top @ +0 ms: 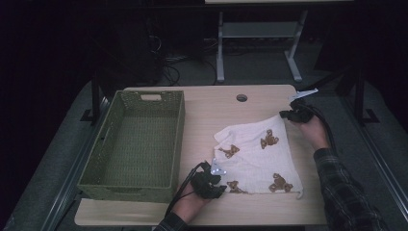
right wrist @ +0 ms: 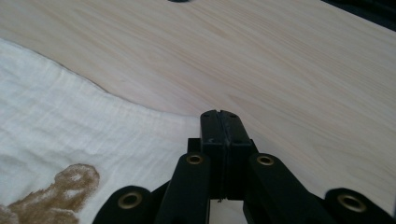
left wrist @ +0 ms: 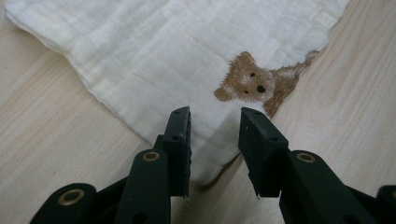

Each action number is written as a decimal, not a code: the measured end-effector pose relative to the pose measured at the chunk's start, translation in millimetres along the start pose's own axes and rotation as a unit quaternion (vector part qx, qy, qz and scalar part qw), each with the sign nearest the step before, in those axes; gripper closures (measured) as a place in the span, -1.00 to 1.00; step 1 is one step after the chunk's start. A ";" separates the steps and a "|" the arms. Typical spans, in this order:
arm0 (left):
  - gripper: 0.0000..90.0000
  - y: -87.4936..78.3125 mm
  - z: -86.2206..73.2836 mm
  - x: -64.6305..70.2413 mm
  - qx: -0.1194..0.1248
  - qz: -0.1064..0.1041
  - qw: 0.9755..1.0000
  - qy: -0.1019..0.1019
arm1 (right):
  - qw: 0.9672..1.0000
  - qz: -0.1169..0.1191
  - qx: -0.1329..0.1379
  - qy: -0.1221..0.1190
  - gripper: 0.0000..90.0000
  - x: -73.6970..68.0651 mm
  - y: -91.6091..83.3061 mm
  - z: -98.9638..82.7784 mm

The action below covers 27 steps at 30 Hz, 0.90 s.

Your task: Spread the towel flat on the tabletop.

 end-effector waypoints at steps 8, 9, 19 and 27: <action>0.31 0.5 1.6 0.7 0.000 -0.006 1.000 -0.001 | 0.999 0.040 0.011 0.033 0.70 1.5 -4.8 -11.5; 0.31 0.3 2.9 0.4 0.003 -0.007 1.000 -0.003 | 0.998 0.047 0.012 0.029 0.69 -1.2 -6.9 -13.0; 0.31 0.3 35.1 -26.4 0.031 0.033 0.998 -0.041 | 0.996 0.080 0.025 -0.006 0.54 -32.4 -31.4 -28.3; 0.32 10.0 64.3 -63.7 0.048 0.078 0.994 -0.066 | 0.994 0.104 0.036 -0.014 0.39 -45.8 -39.5 -38.5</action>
Point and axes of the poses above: each handheld gripper's, and its own axes: y roughly forward along the jaws, z roughly out of its top, x roughly to its right, the point moved 3 cm from there along y, roughly forward along the jaws, and after that the axes turned 1 degree about -z, right-handed, at the moved point
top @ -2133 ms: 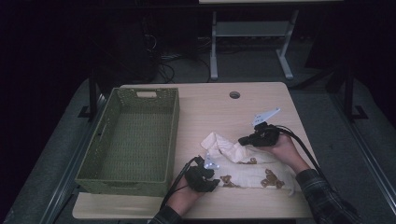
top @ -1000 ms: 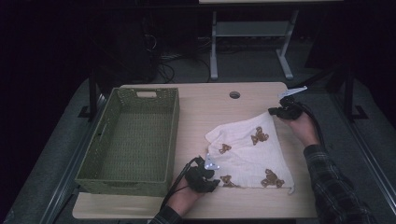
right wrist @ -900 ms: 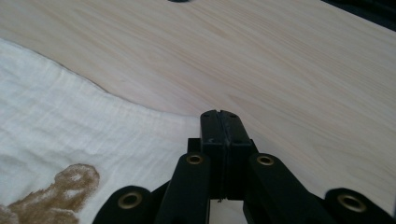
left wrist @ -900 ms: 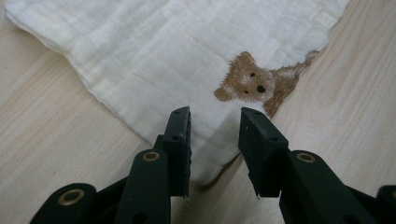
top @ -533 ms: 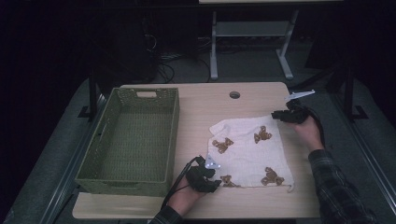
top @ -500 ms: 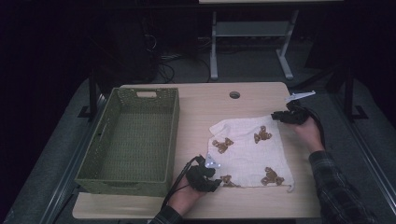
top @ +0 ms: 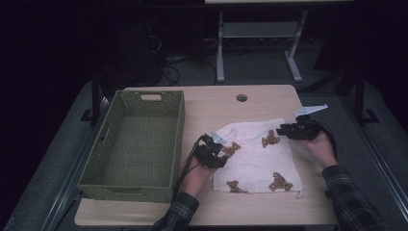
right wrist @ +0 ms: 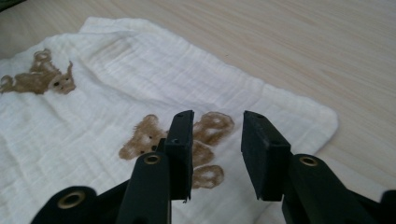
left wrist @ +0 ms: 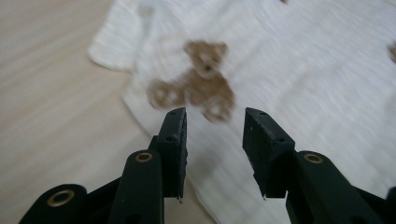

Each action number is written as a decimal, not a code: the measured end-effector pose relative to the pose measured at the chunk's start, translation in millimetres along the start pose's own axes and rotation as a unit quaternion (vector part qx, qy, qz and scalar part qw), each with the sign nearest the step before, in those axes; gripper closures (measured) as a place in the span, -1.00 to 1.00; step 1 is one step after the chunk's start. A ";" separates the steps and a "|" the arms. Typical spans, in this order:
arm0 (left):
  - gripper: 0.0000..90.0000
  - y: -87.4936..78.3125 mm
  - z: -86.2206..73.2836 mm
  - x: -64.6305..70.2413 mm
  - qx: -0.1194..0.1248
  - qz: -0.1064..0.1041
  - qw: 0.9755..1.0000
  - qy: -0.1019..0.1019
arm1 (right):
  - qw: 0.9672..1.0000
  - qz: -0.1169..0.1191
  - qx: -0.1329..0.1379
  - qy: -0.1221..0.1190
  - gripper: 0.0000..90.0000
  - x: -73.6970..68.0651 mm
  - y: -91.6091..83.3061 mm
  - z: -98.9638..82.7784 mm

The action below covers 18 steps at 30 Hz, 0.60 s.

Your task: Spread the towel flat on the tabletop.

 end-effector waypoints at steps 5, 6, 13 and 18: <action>0.33 11.4 17.4 -24.2 -0.005 0.042 0.999 -0.012 | 1.000 0.009 0.010 -0.003 0.37 -1.1 -0.6 0.1; 0.33 14.6 20.5 -29.3 -0.007 0.048 0.999 -0.014 | 1.000 0.010 0.009 -0.004 0.36 -1.0 -0.5 0.1; 0.34 39.4 38.0 -60.9 -0.026 0.070 0.997 -0.029 | 1.000 0.011 0.009 -0.009 0.35 1.6 0.8 -0.4; 0.33 57.8 45.9 -72.1 -0.023 0.054 0.997 -0.054 | 1.000 0.010 0.009 -0.006 0.34 3.6 1.4 -0.7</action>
Point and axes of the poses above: each handheld gripper's, and its own axes: y roughly forward along the jaws, z roughly out of its top, x roughly to its right, the point moved 3 cm from there along y, roughly forward along the jaws, and after that the axes turned 1 degree about -z, right-handed, at the moved point
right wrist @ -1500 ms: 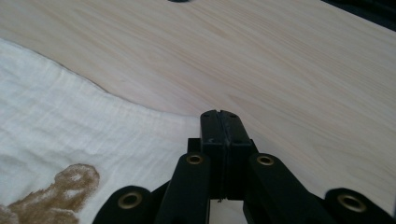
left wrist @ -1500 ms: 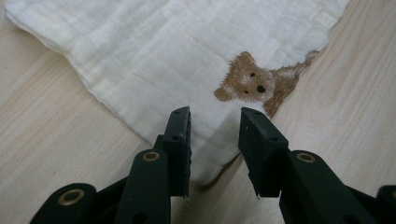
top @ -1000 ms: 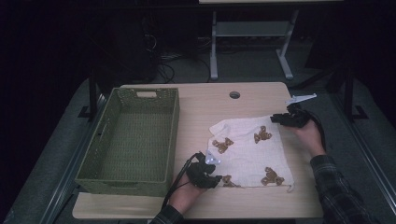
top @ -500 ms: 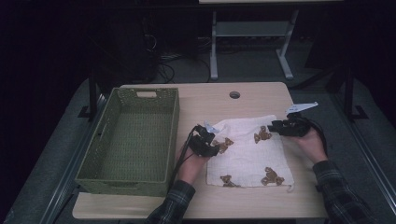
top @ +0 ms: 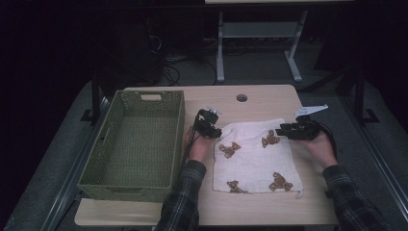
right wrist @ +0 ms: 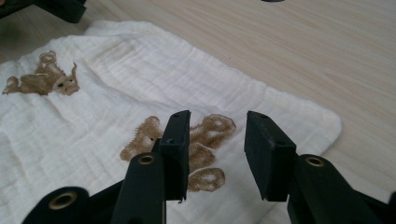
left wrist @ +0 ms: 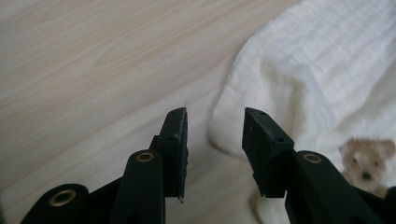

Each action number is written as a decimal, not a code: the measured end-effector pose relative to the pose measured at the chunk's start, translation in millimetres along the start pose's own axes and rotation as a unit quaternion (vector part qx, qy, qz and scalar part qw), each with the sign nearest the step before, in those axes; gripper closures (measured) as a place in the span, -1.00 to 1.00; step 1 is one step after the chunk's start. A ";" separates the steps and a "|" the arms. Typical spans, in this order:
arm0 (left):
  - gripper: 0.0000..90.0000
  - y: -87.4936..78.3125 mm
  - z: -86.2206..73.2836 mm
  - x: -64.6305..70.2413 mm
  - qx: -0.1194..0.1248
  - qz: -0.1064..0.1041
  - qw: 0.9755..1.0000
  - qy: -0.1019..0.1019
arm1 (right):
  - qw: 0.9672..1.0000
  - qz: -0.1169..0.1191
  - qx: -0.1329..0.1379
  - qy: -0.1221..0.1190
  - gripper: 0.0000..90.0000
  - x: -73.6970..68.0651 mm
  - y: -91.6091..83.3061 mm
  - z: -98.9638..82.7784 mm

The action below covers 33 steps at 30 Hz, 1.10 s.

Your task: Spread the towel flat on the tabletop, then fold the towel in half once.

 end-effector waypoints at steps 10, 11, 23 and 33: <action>0.91 19.6 2.8 -4.6 -0.006 0.006 1.000 0.004 | 1.000 -0.002 -0.001 0.002 0.33 0.2 0.2 -0.6; 0.92 19.4 3.8 -5.7 -0.002 0.008 1.000 0.004 | 1.000 -0.003 -0.002 0.002 0.34 0.6 0.0 -0.5; 0.93 26.2 29.4 -30.9 0.023 0.057 0.998 0.007 | 0.999 -0.030 -0.008 0.009 0.28 32.0 14.2 13.1; 0.39 22.4 30.7 -36.4 0.017 0.053 0.998 -0.008 | 0.996 -0.068 -0.033 0.046 0.31 67.5 33.8 16.5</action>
Point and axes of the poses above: each handheld gripper's, and its own axes: y roughly forward along the jaws, z roughly out of its top, x roughly to its right, the point moved 3 cm from there along y, roughly forward along the jaws, and after that the axes turned 1 degree about -z, right-handed, at the moved point
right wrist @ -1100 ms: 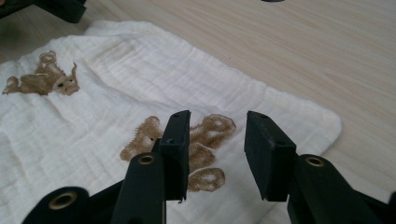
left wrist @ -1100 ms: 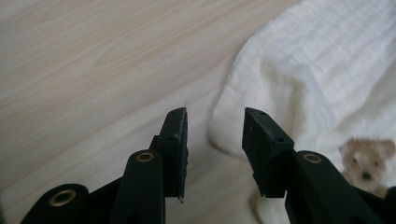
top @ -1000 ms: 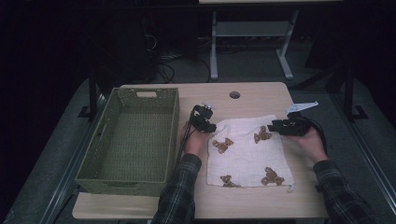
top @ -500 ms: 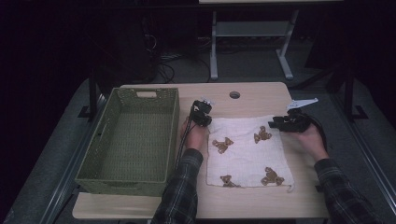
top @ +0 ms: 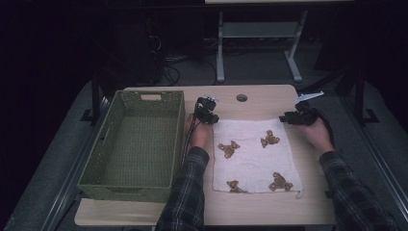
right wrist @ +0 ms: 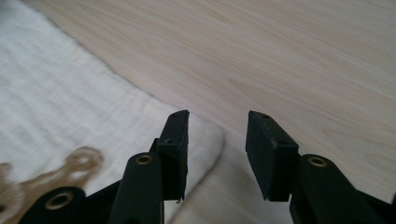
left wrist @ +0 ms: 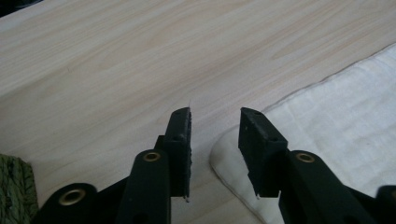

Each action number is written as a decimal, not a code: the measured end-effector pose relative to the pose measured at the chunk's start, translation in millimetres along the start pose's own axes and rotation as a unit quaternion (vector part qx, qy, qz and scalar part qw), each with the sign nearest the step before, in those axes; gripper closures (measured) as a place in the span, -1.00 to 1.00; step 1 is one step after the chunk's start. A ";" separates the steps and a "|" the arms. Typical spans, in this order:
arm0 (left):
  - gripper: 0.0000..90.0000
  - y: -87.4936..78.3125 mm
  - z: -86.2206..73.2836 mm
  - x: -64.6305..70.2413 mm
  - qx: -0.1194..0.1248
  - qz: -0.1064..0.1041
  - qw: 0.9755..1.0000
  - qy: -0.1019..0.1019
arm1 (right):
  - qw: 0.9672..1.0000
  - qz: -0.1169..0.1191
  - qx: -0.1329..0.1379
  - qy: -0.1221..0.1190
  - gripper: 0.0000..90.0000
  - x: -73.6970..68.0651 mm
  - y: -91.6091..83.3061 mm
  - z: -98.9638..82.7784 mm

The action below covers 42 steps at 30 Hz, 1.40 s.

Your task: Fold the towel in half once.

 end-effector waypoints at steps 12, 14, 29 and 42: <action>0.45 14.5 -7.5 1.6 -0.020 -0.008 1.000 -0.006 | 1.000 0.003 -0.010 0.007 0.74 3.7 16.6 -3.0; 0.55 14.6 -7.6 2.3 -0.019 -0.014 1.000 -0.009 | 1.000 0.005 -0.011 0.005 0.86 2.5 16.4 -3.6; 0.93 -14.1 0.9 5.6 0.022 -0.009 1.000 -0.004 | 1.000 0.017 0.025 -0.005 0.94 -6.5 -10.7 3.2; 0.94 -51.3 -14.7 15.0 0.052 -0.008 0.999 -0.005 | 0.998 0.019 0.059 -0.005 0.94 -21.4 -49.3 -14.2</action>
Point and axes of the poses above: each handheld gripper's, and its own axes: y roughly forward along the jaws, z roughly out of its top, x roughly to its right, the point moved 3 cm from there along y, roughly forward along the jaws, and after that the axes turned 1 degree about -z, right-handed, at the moved point
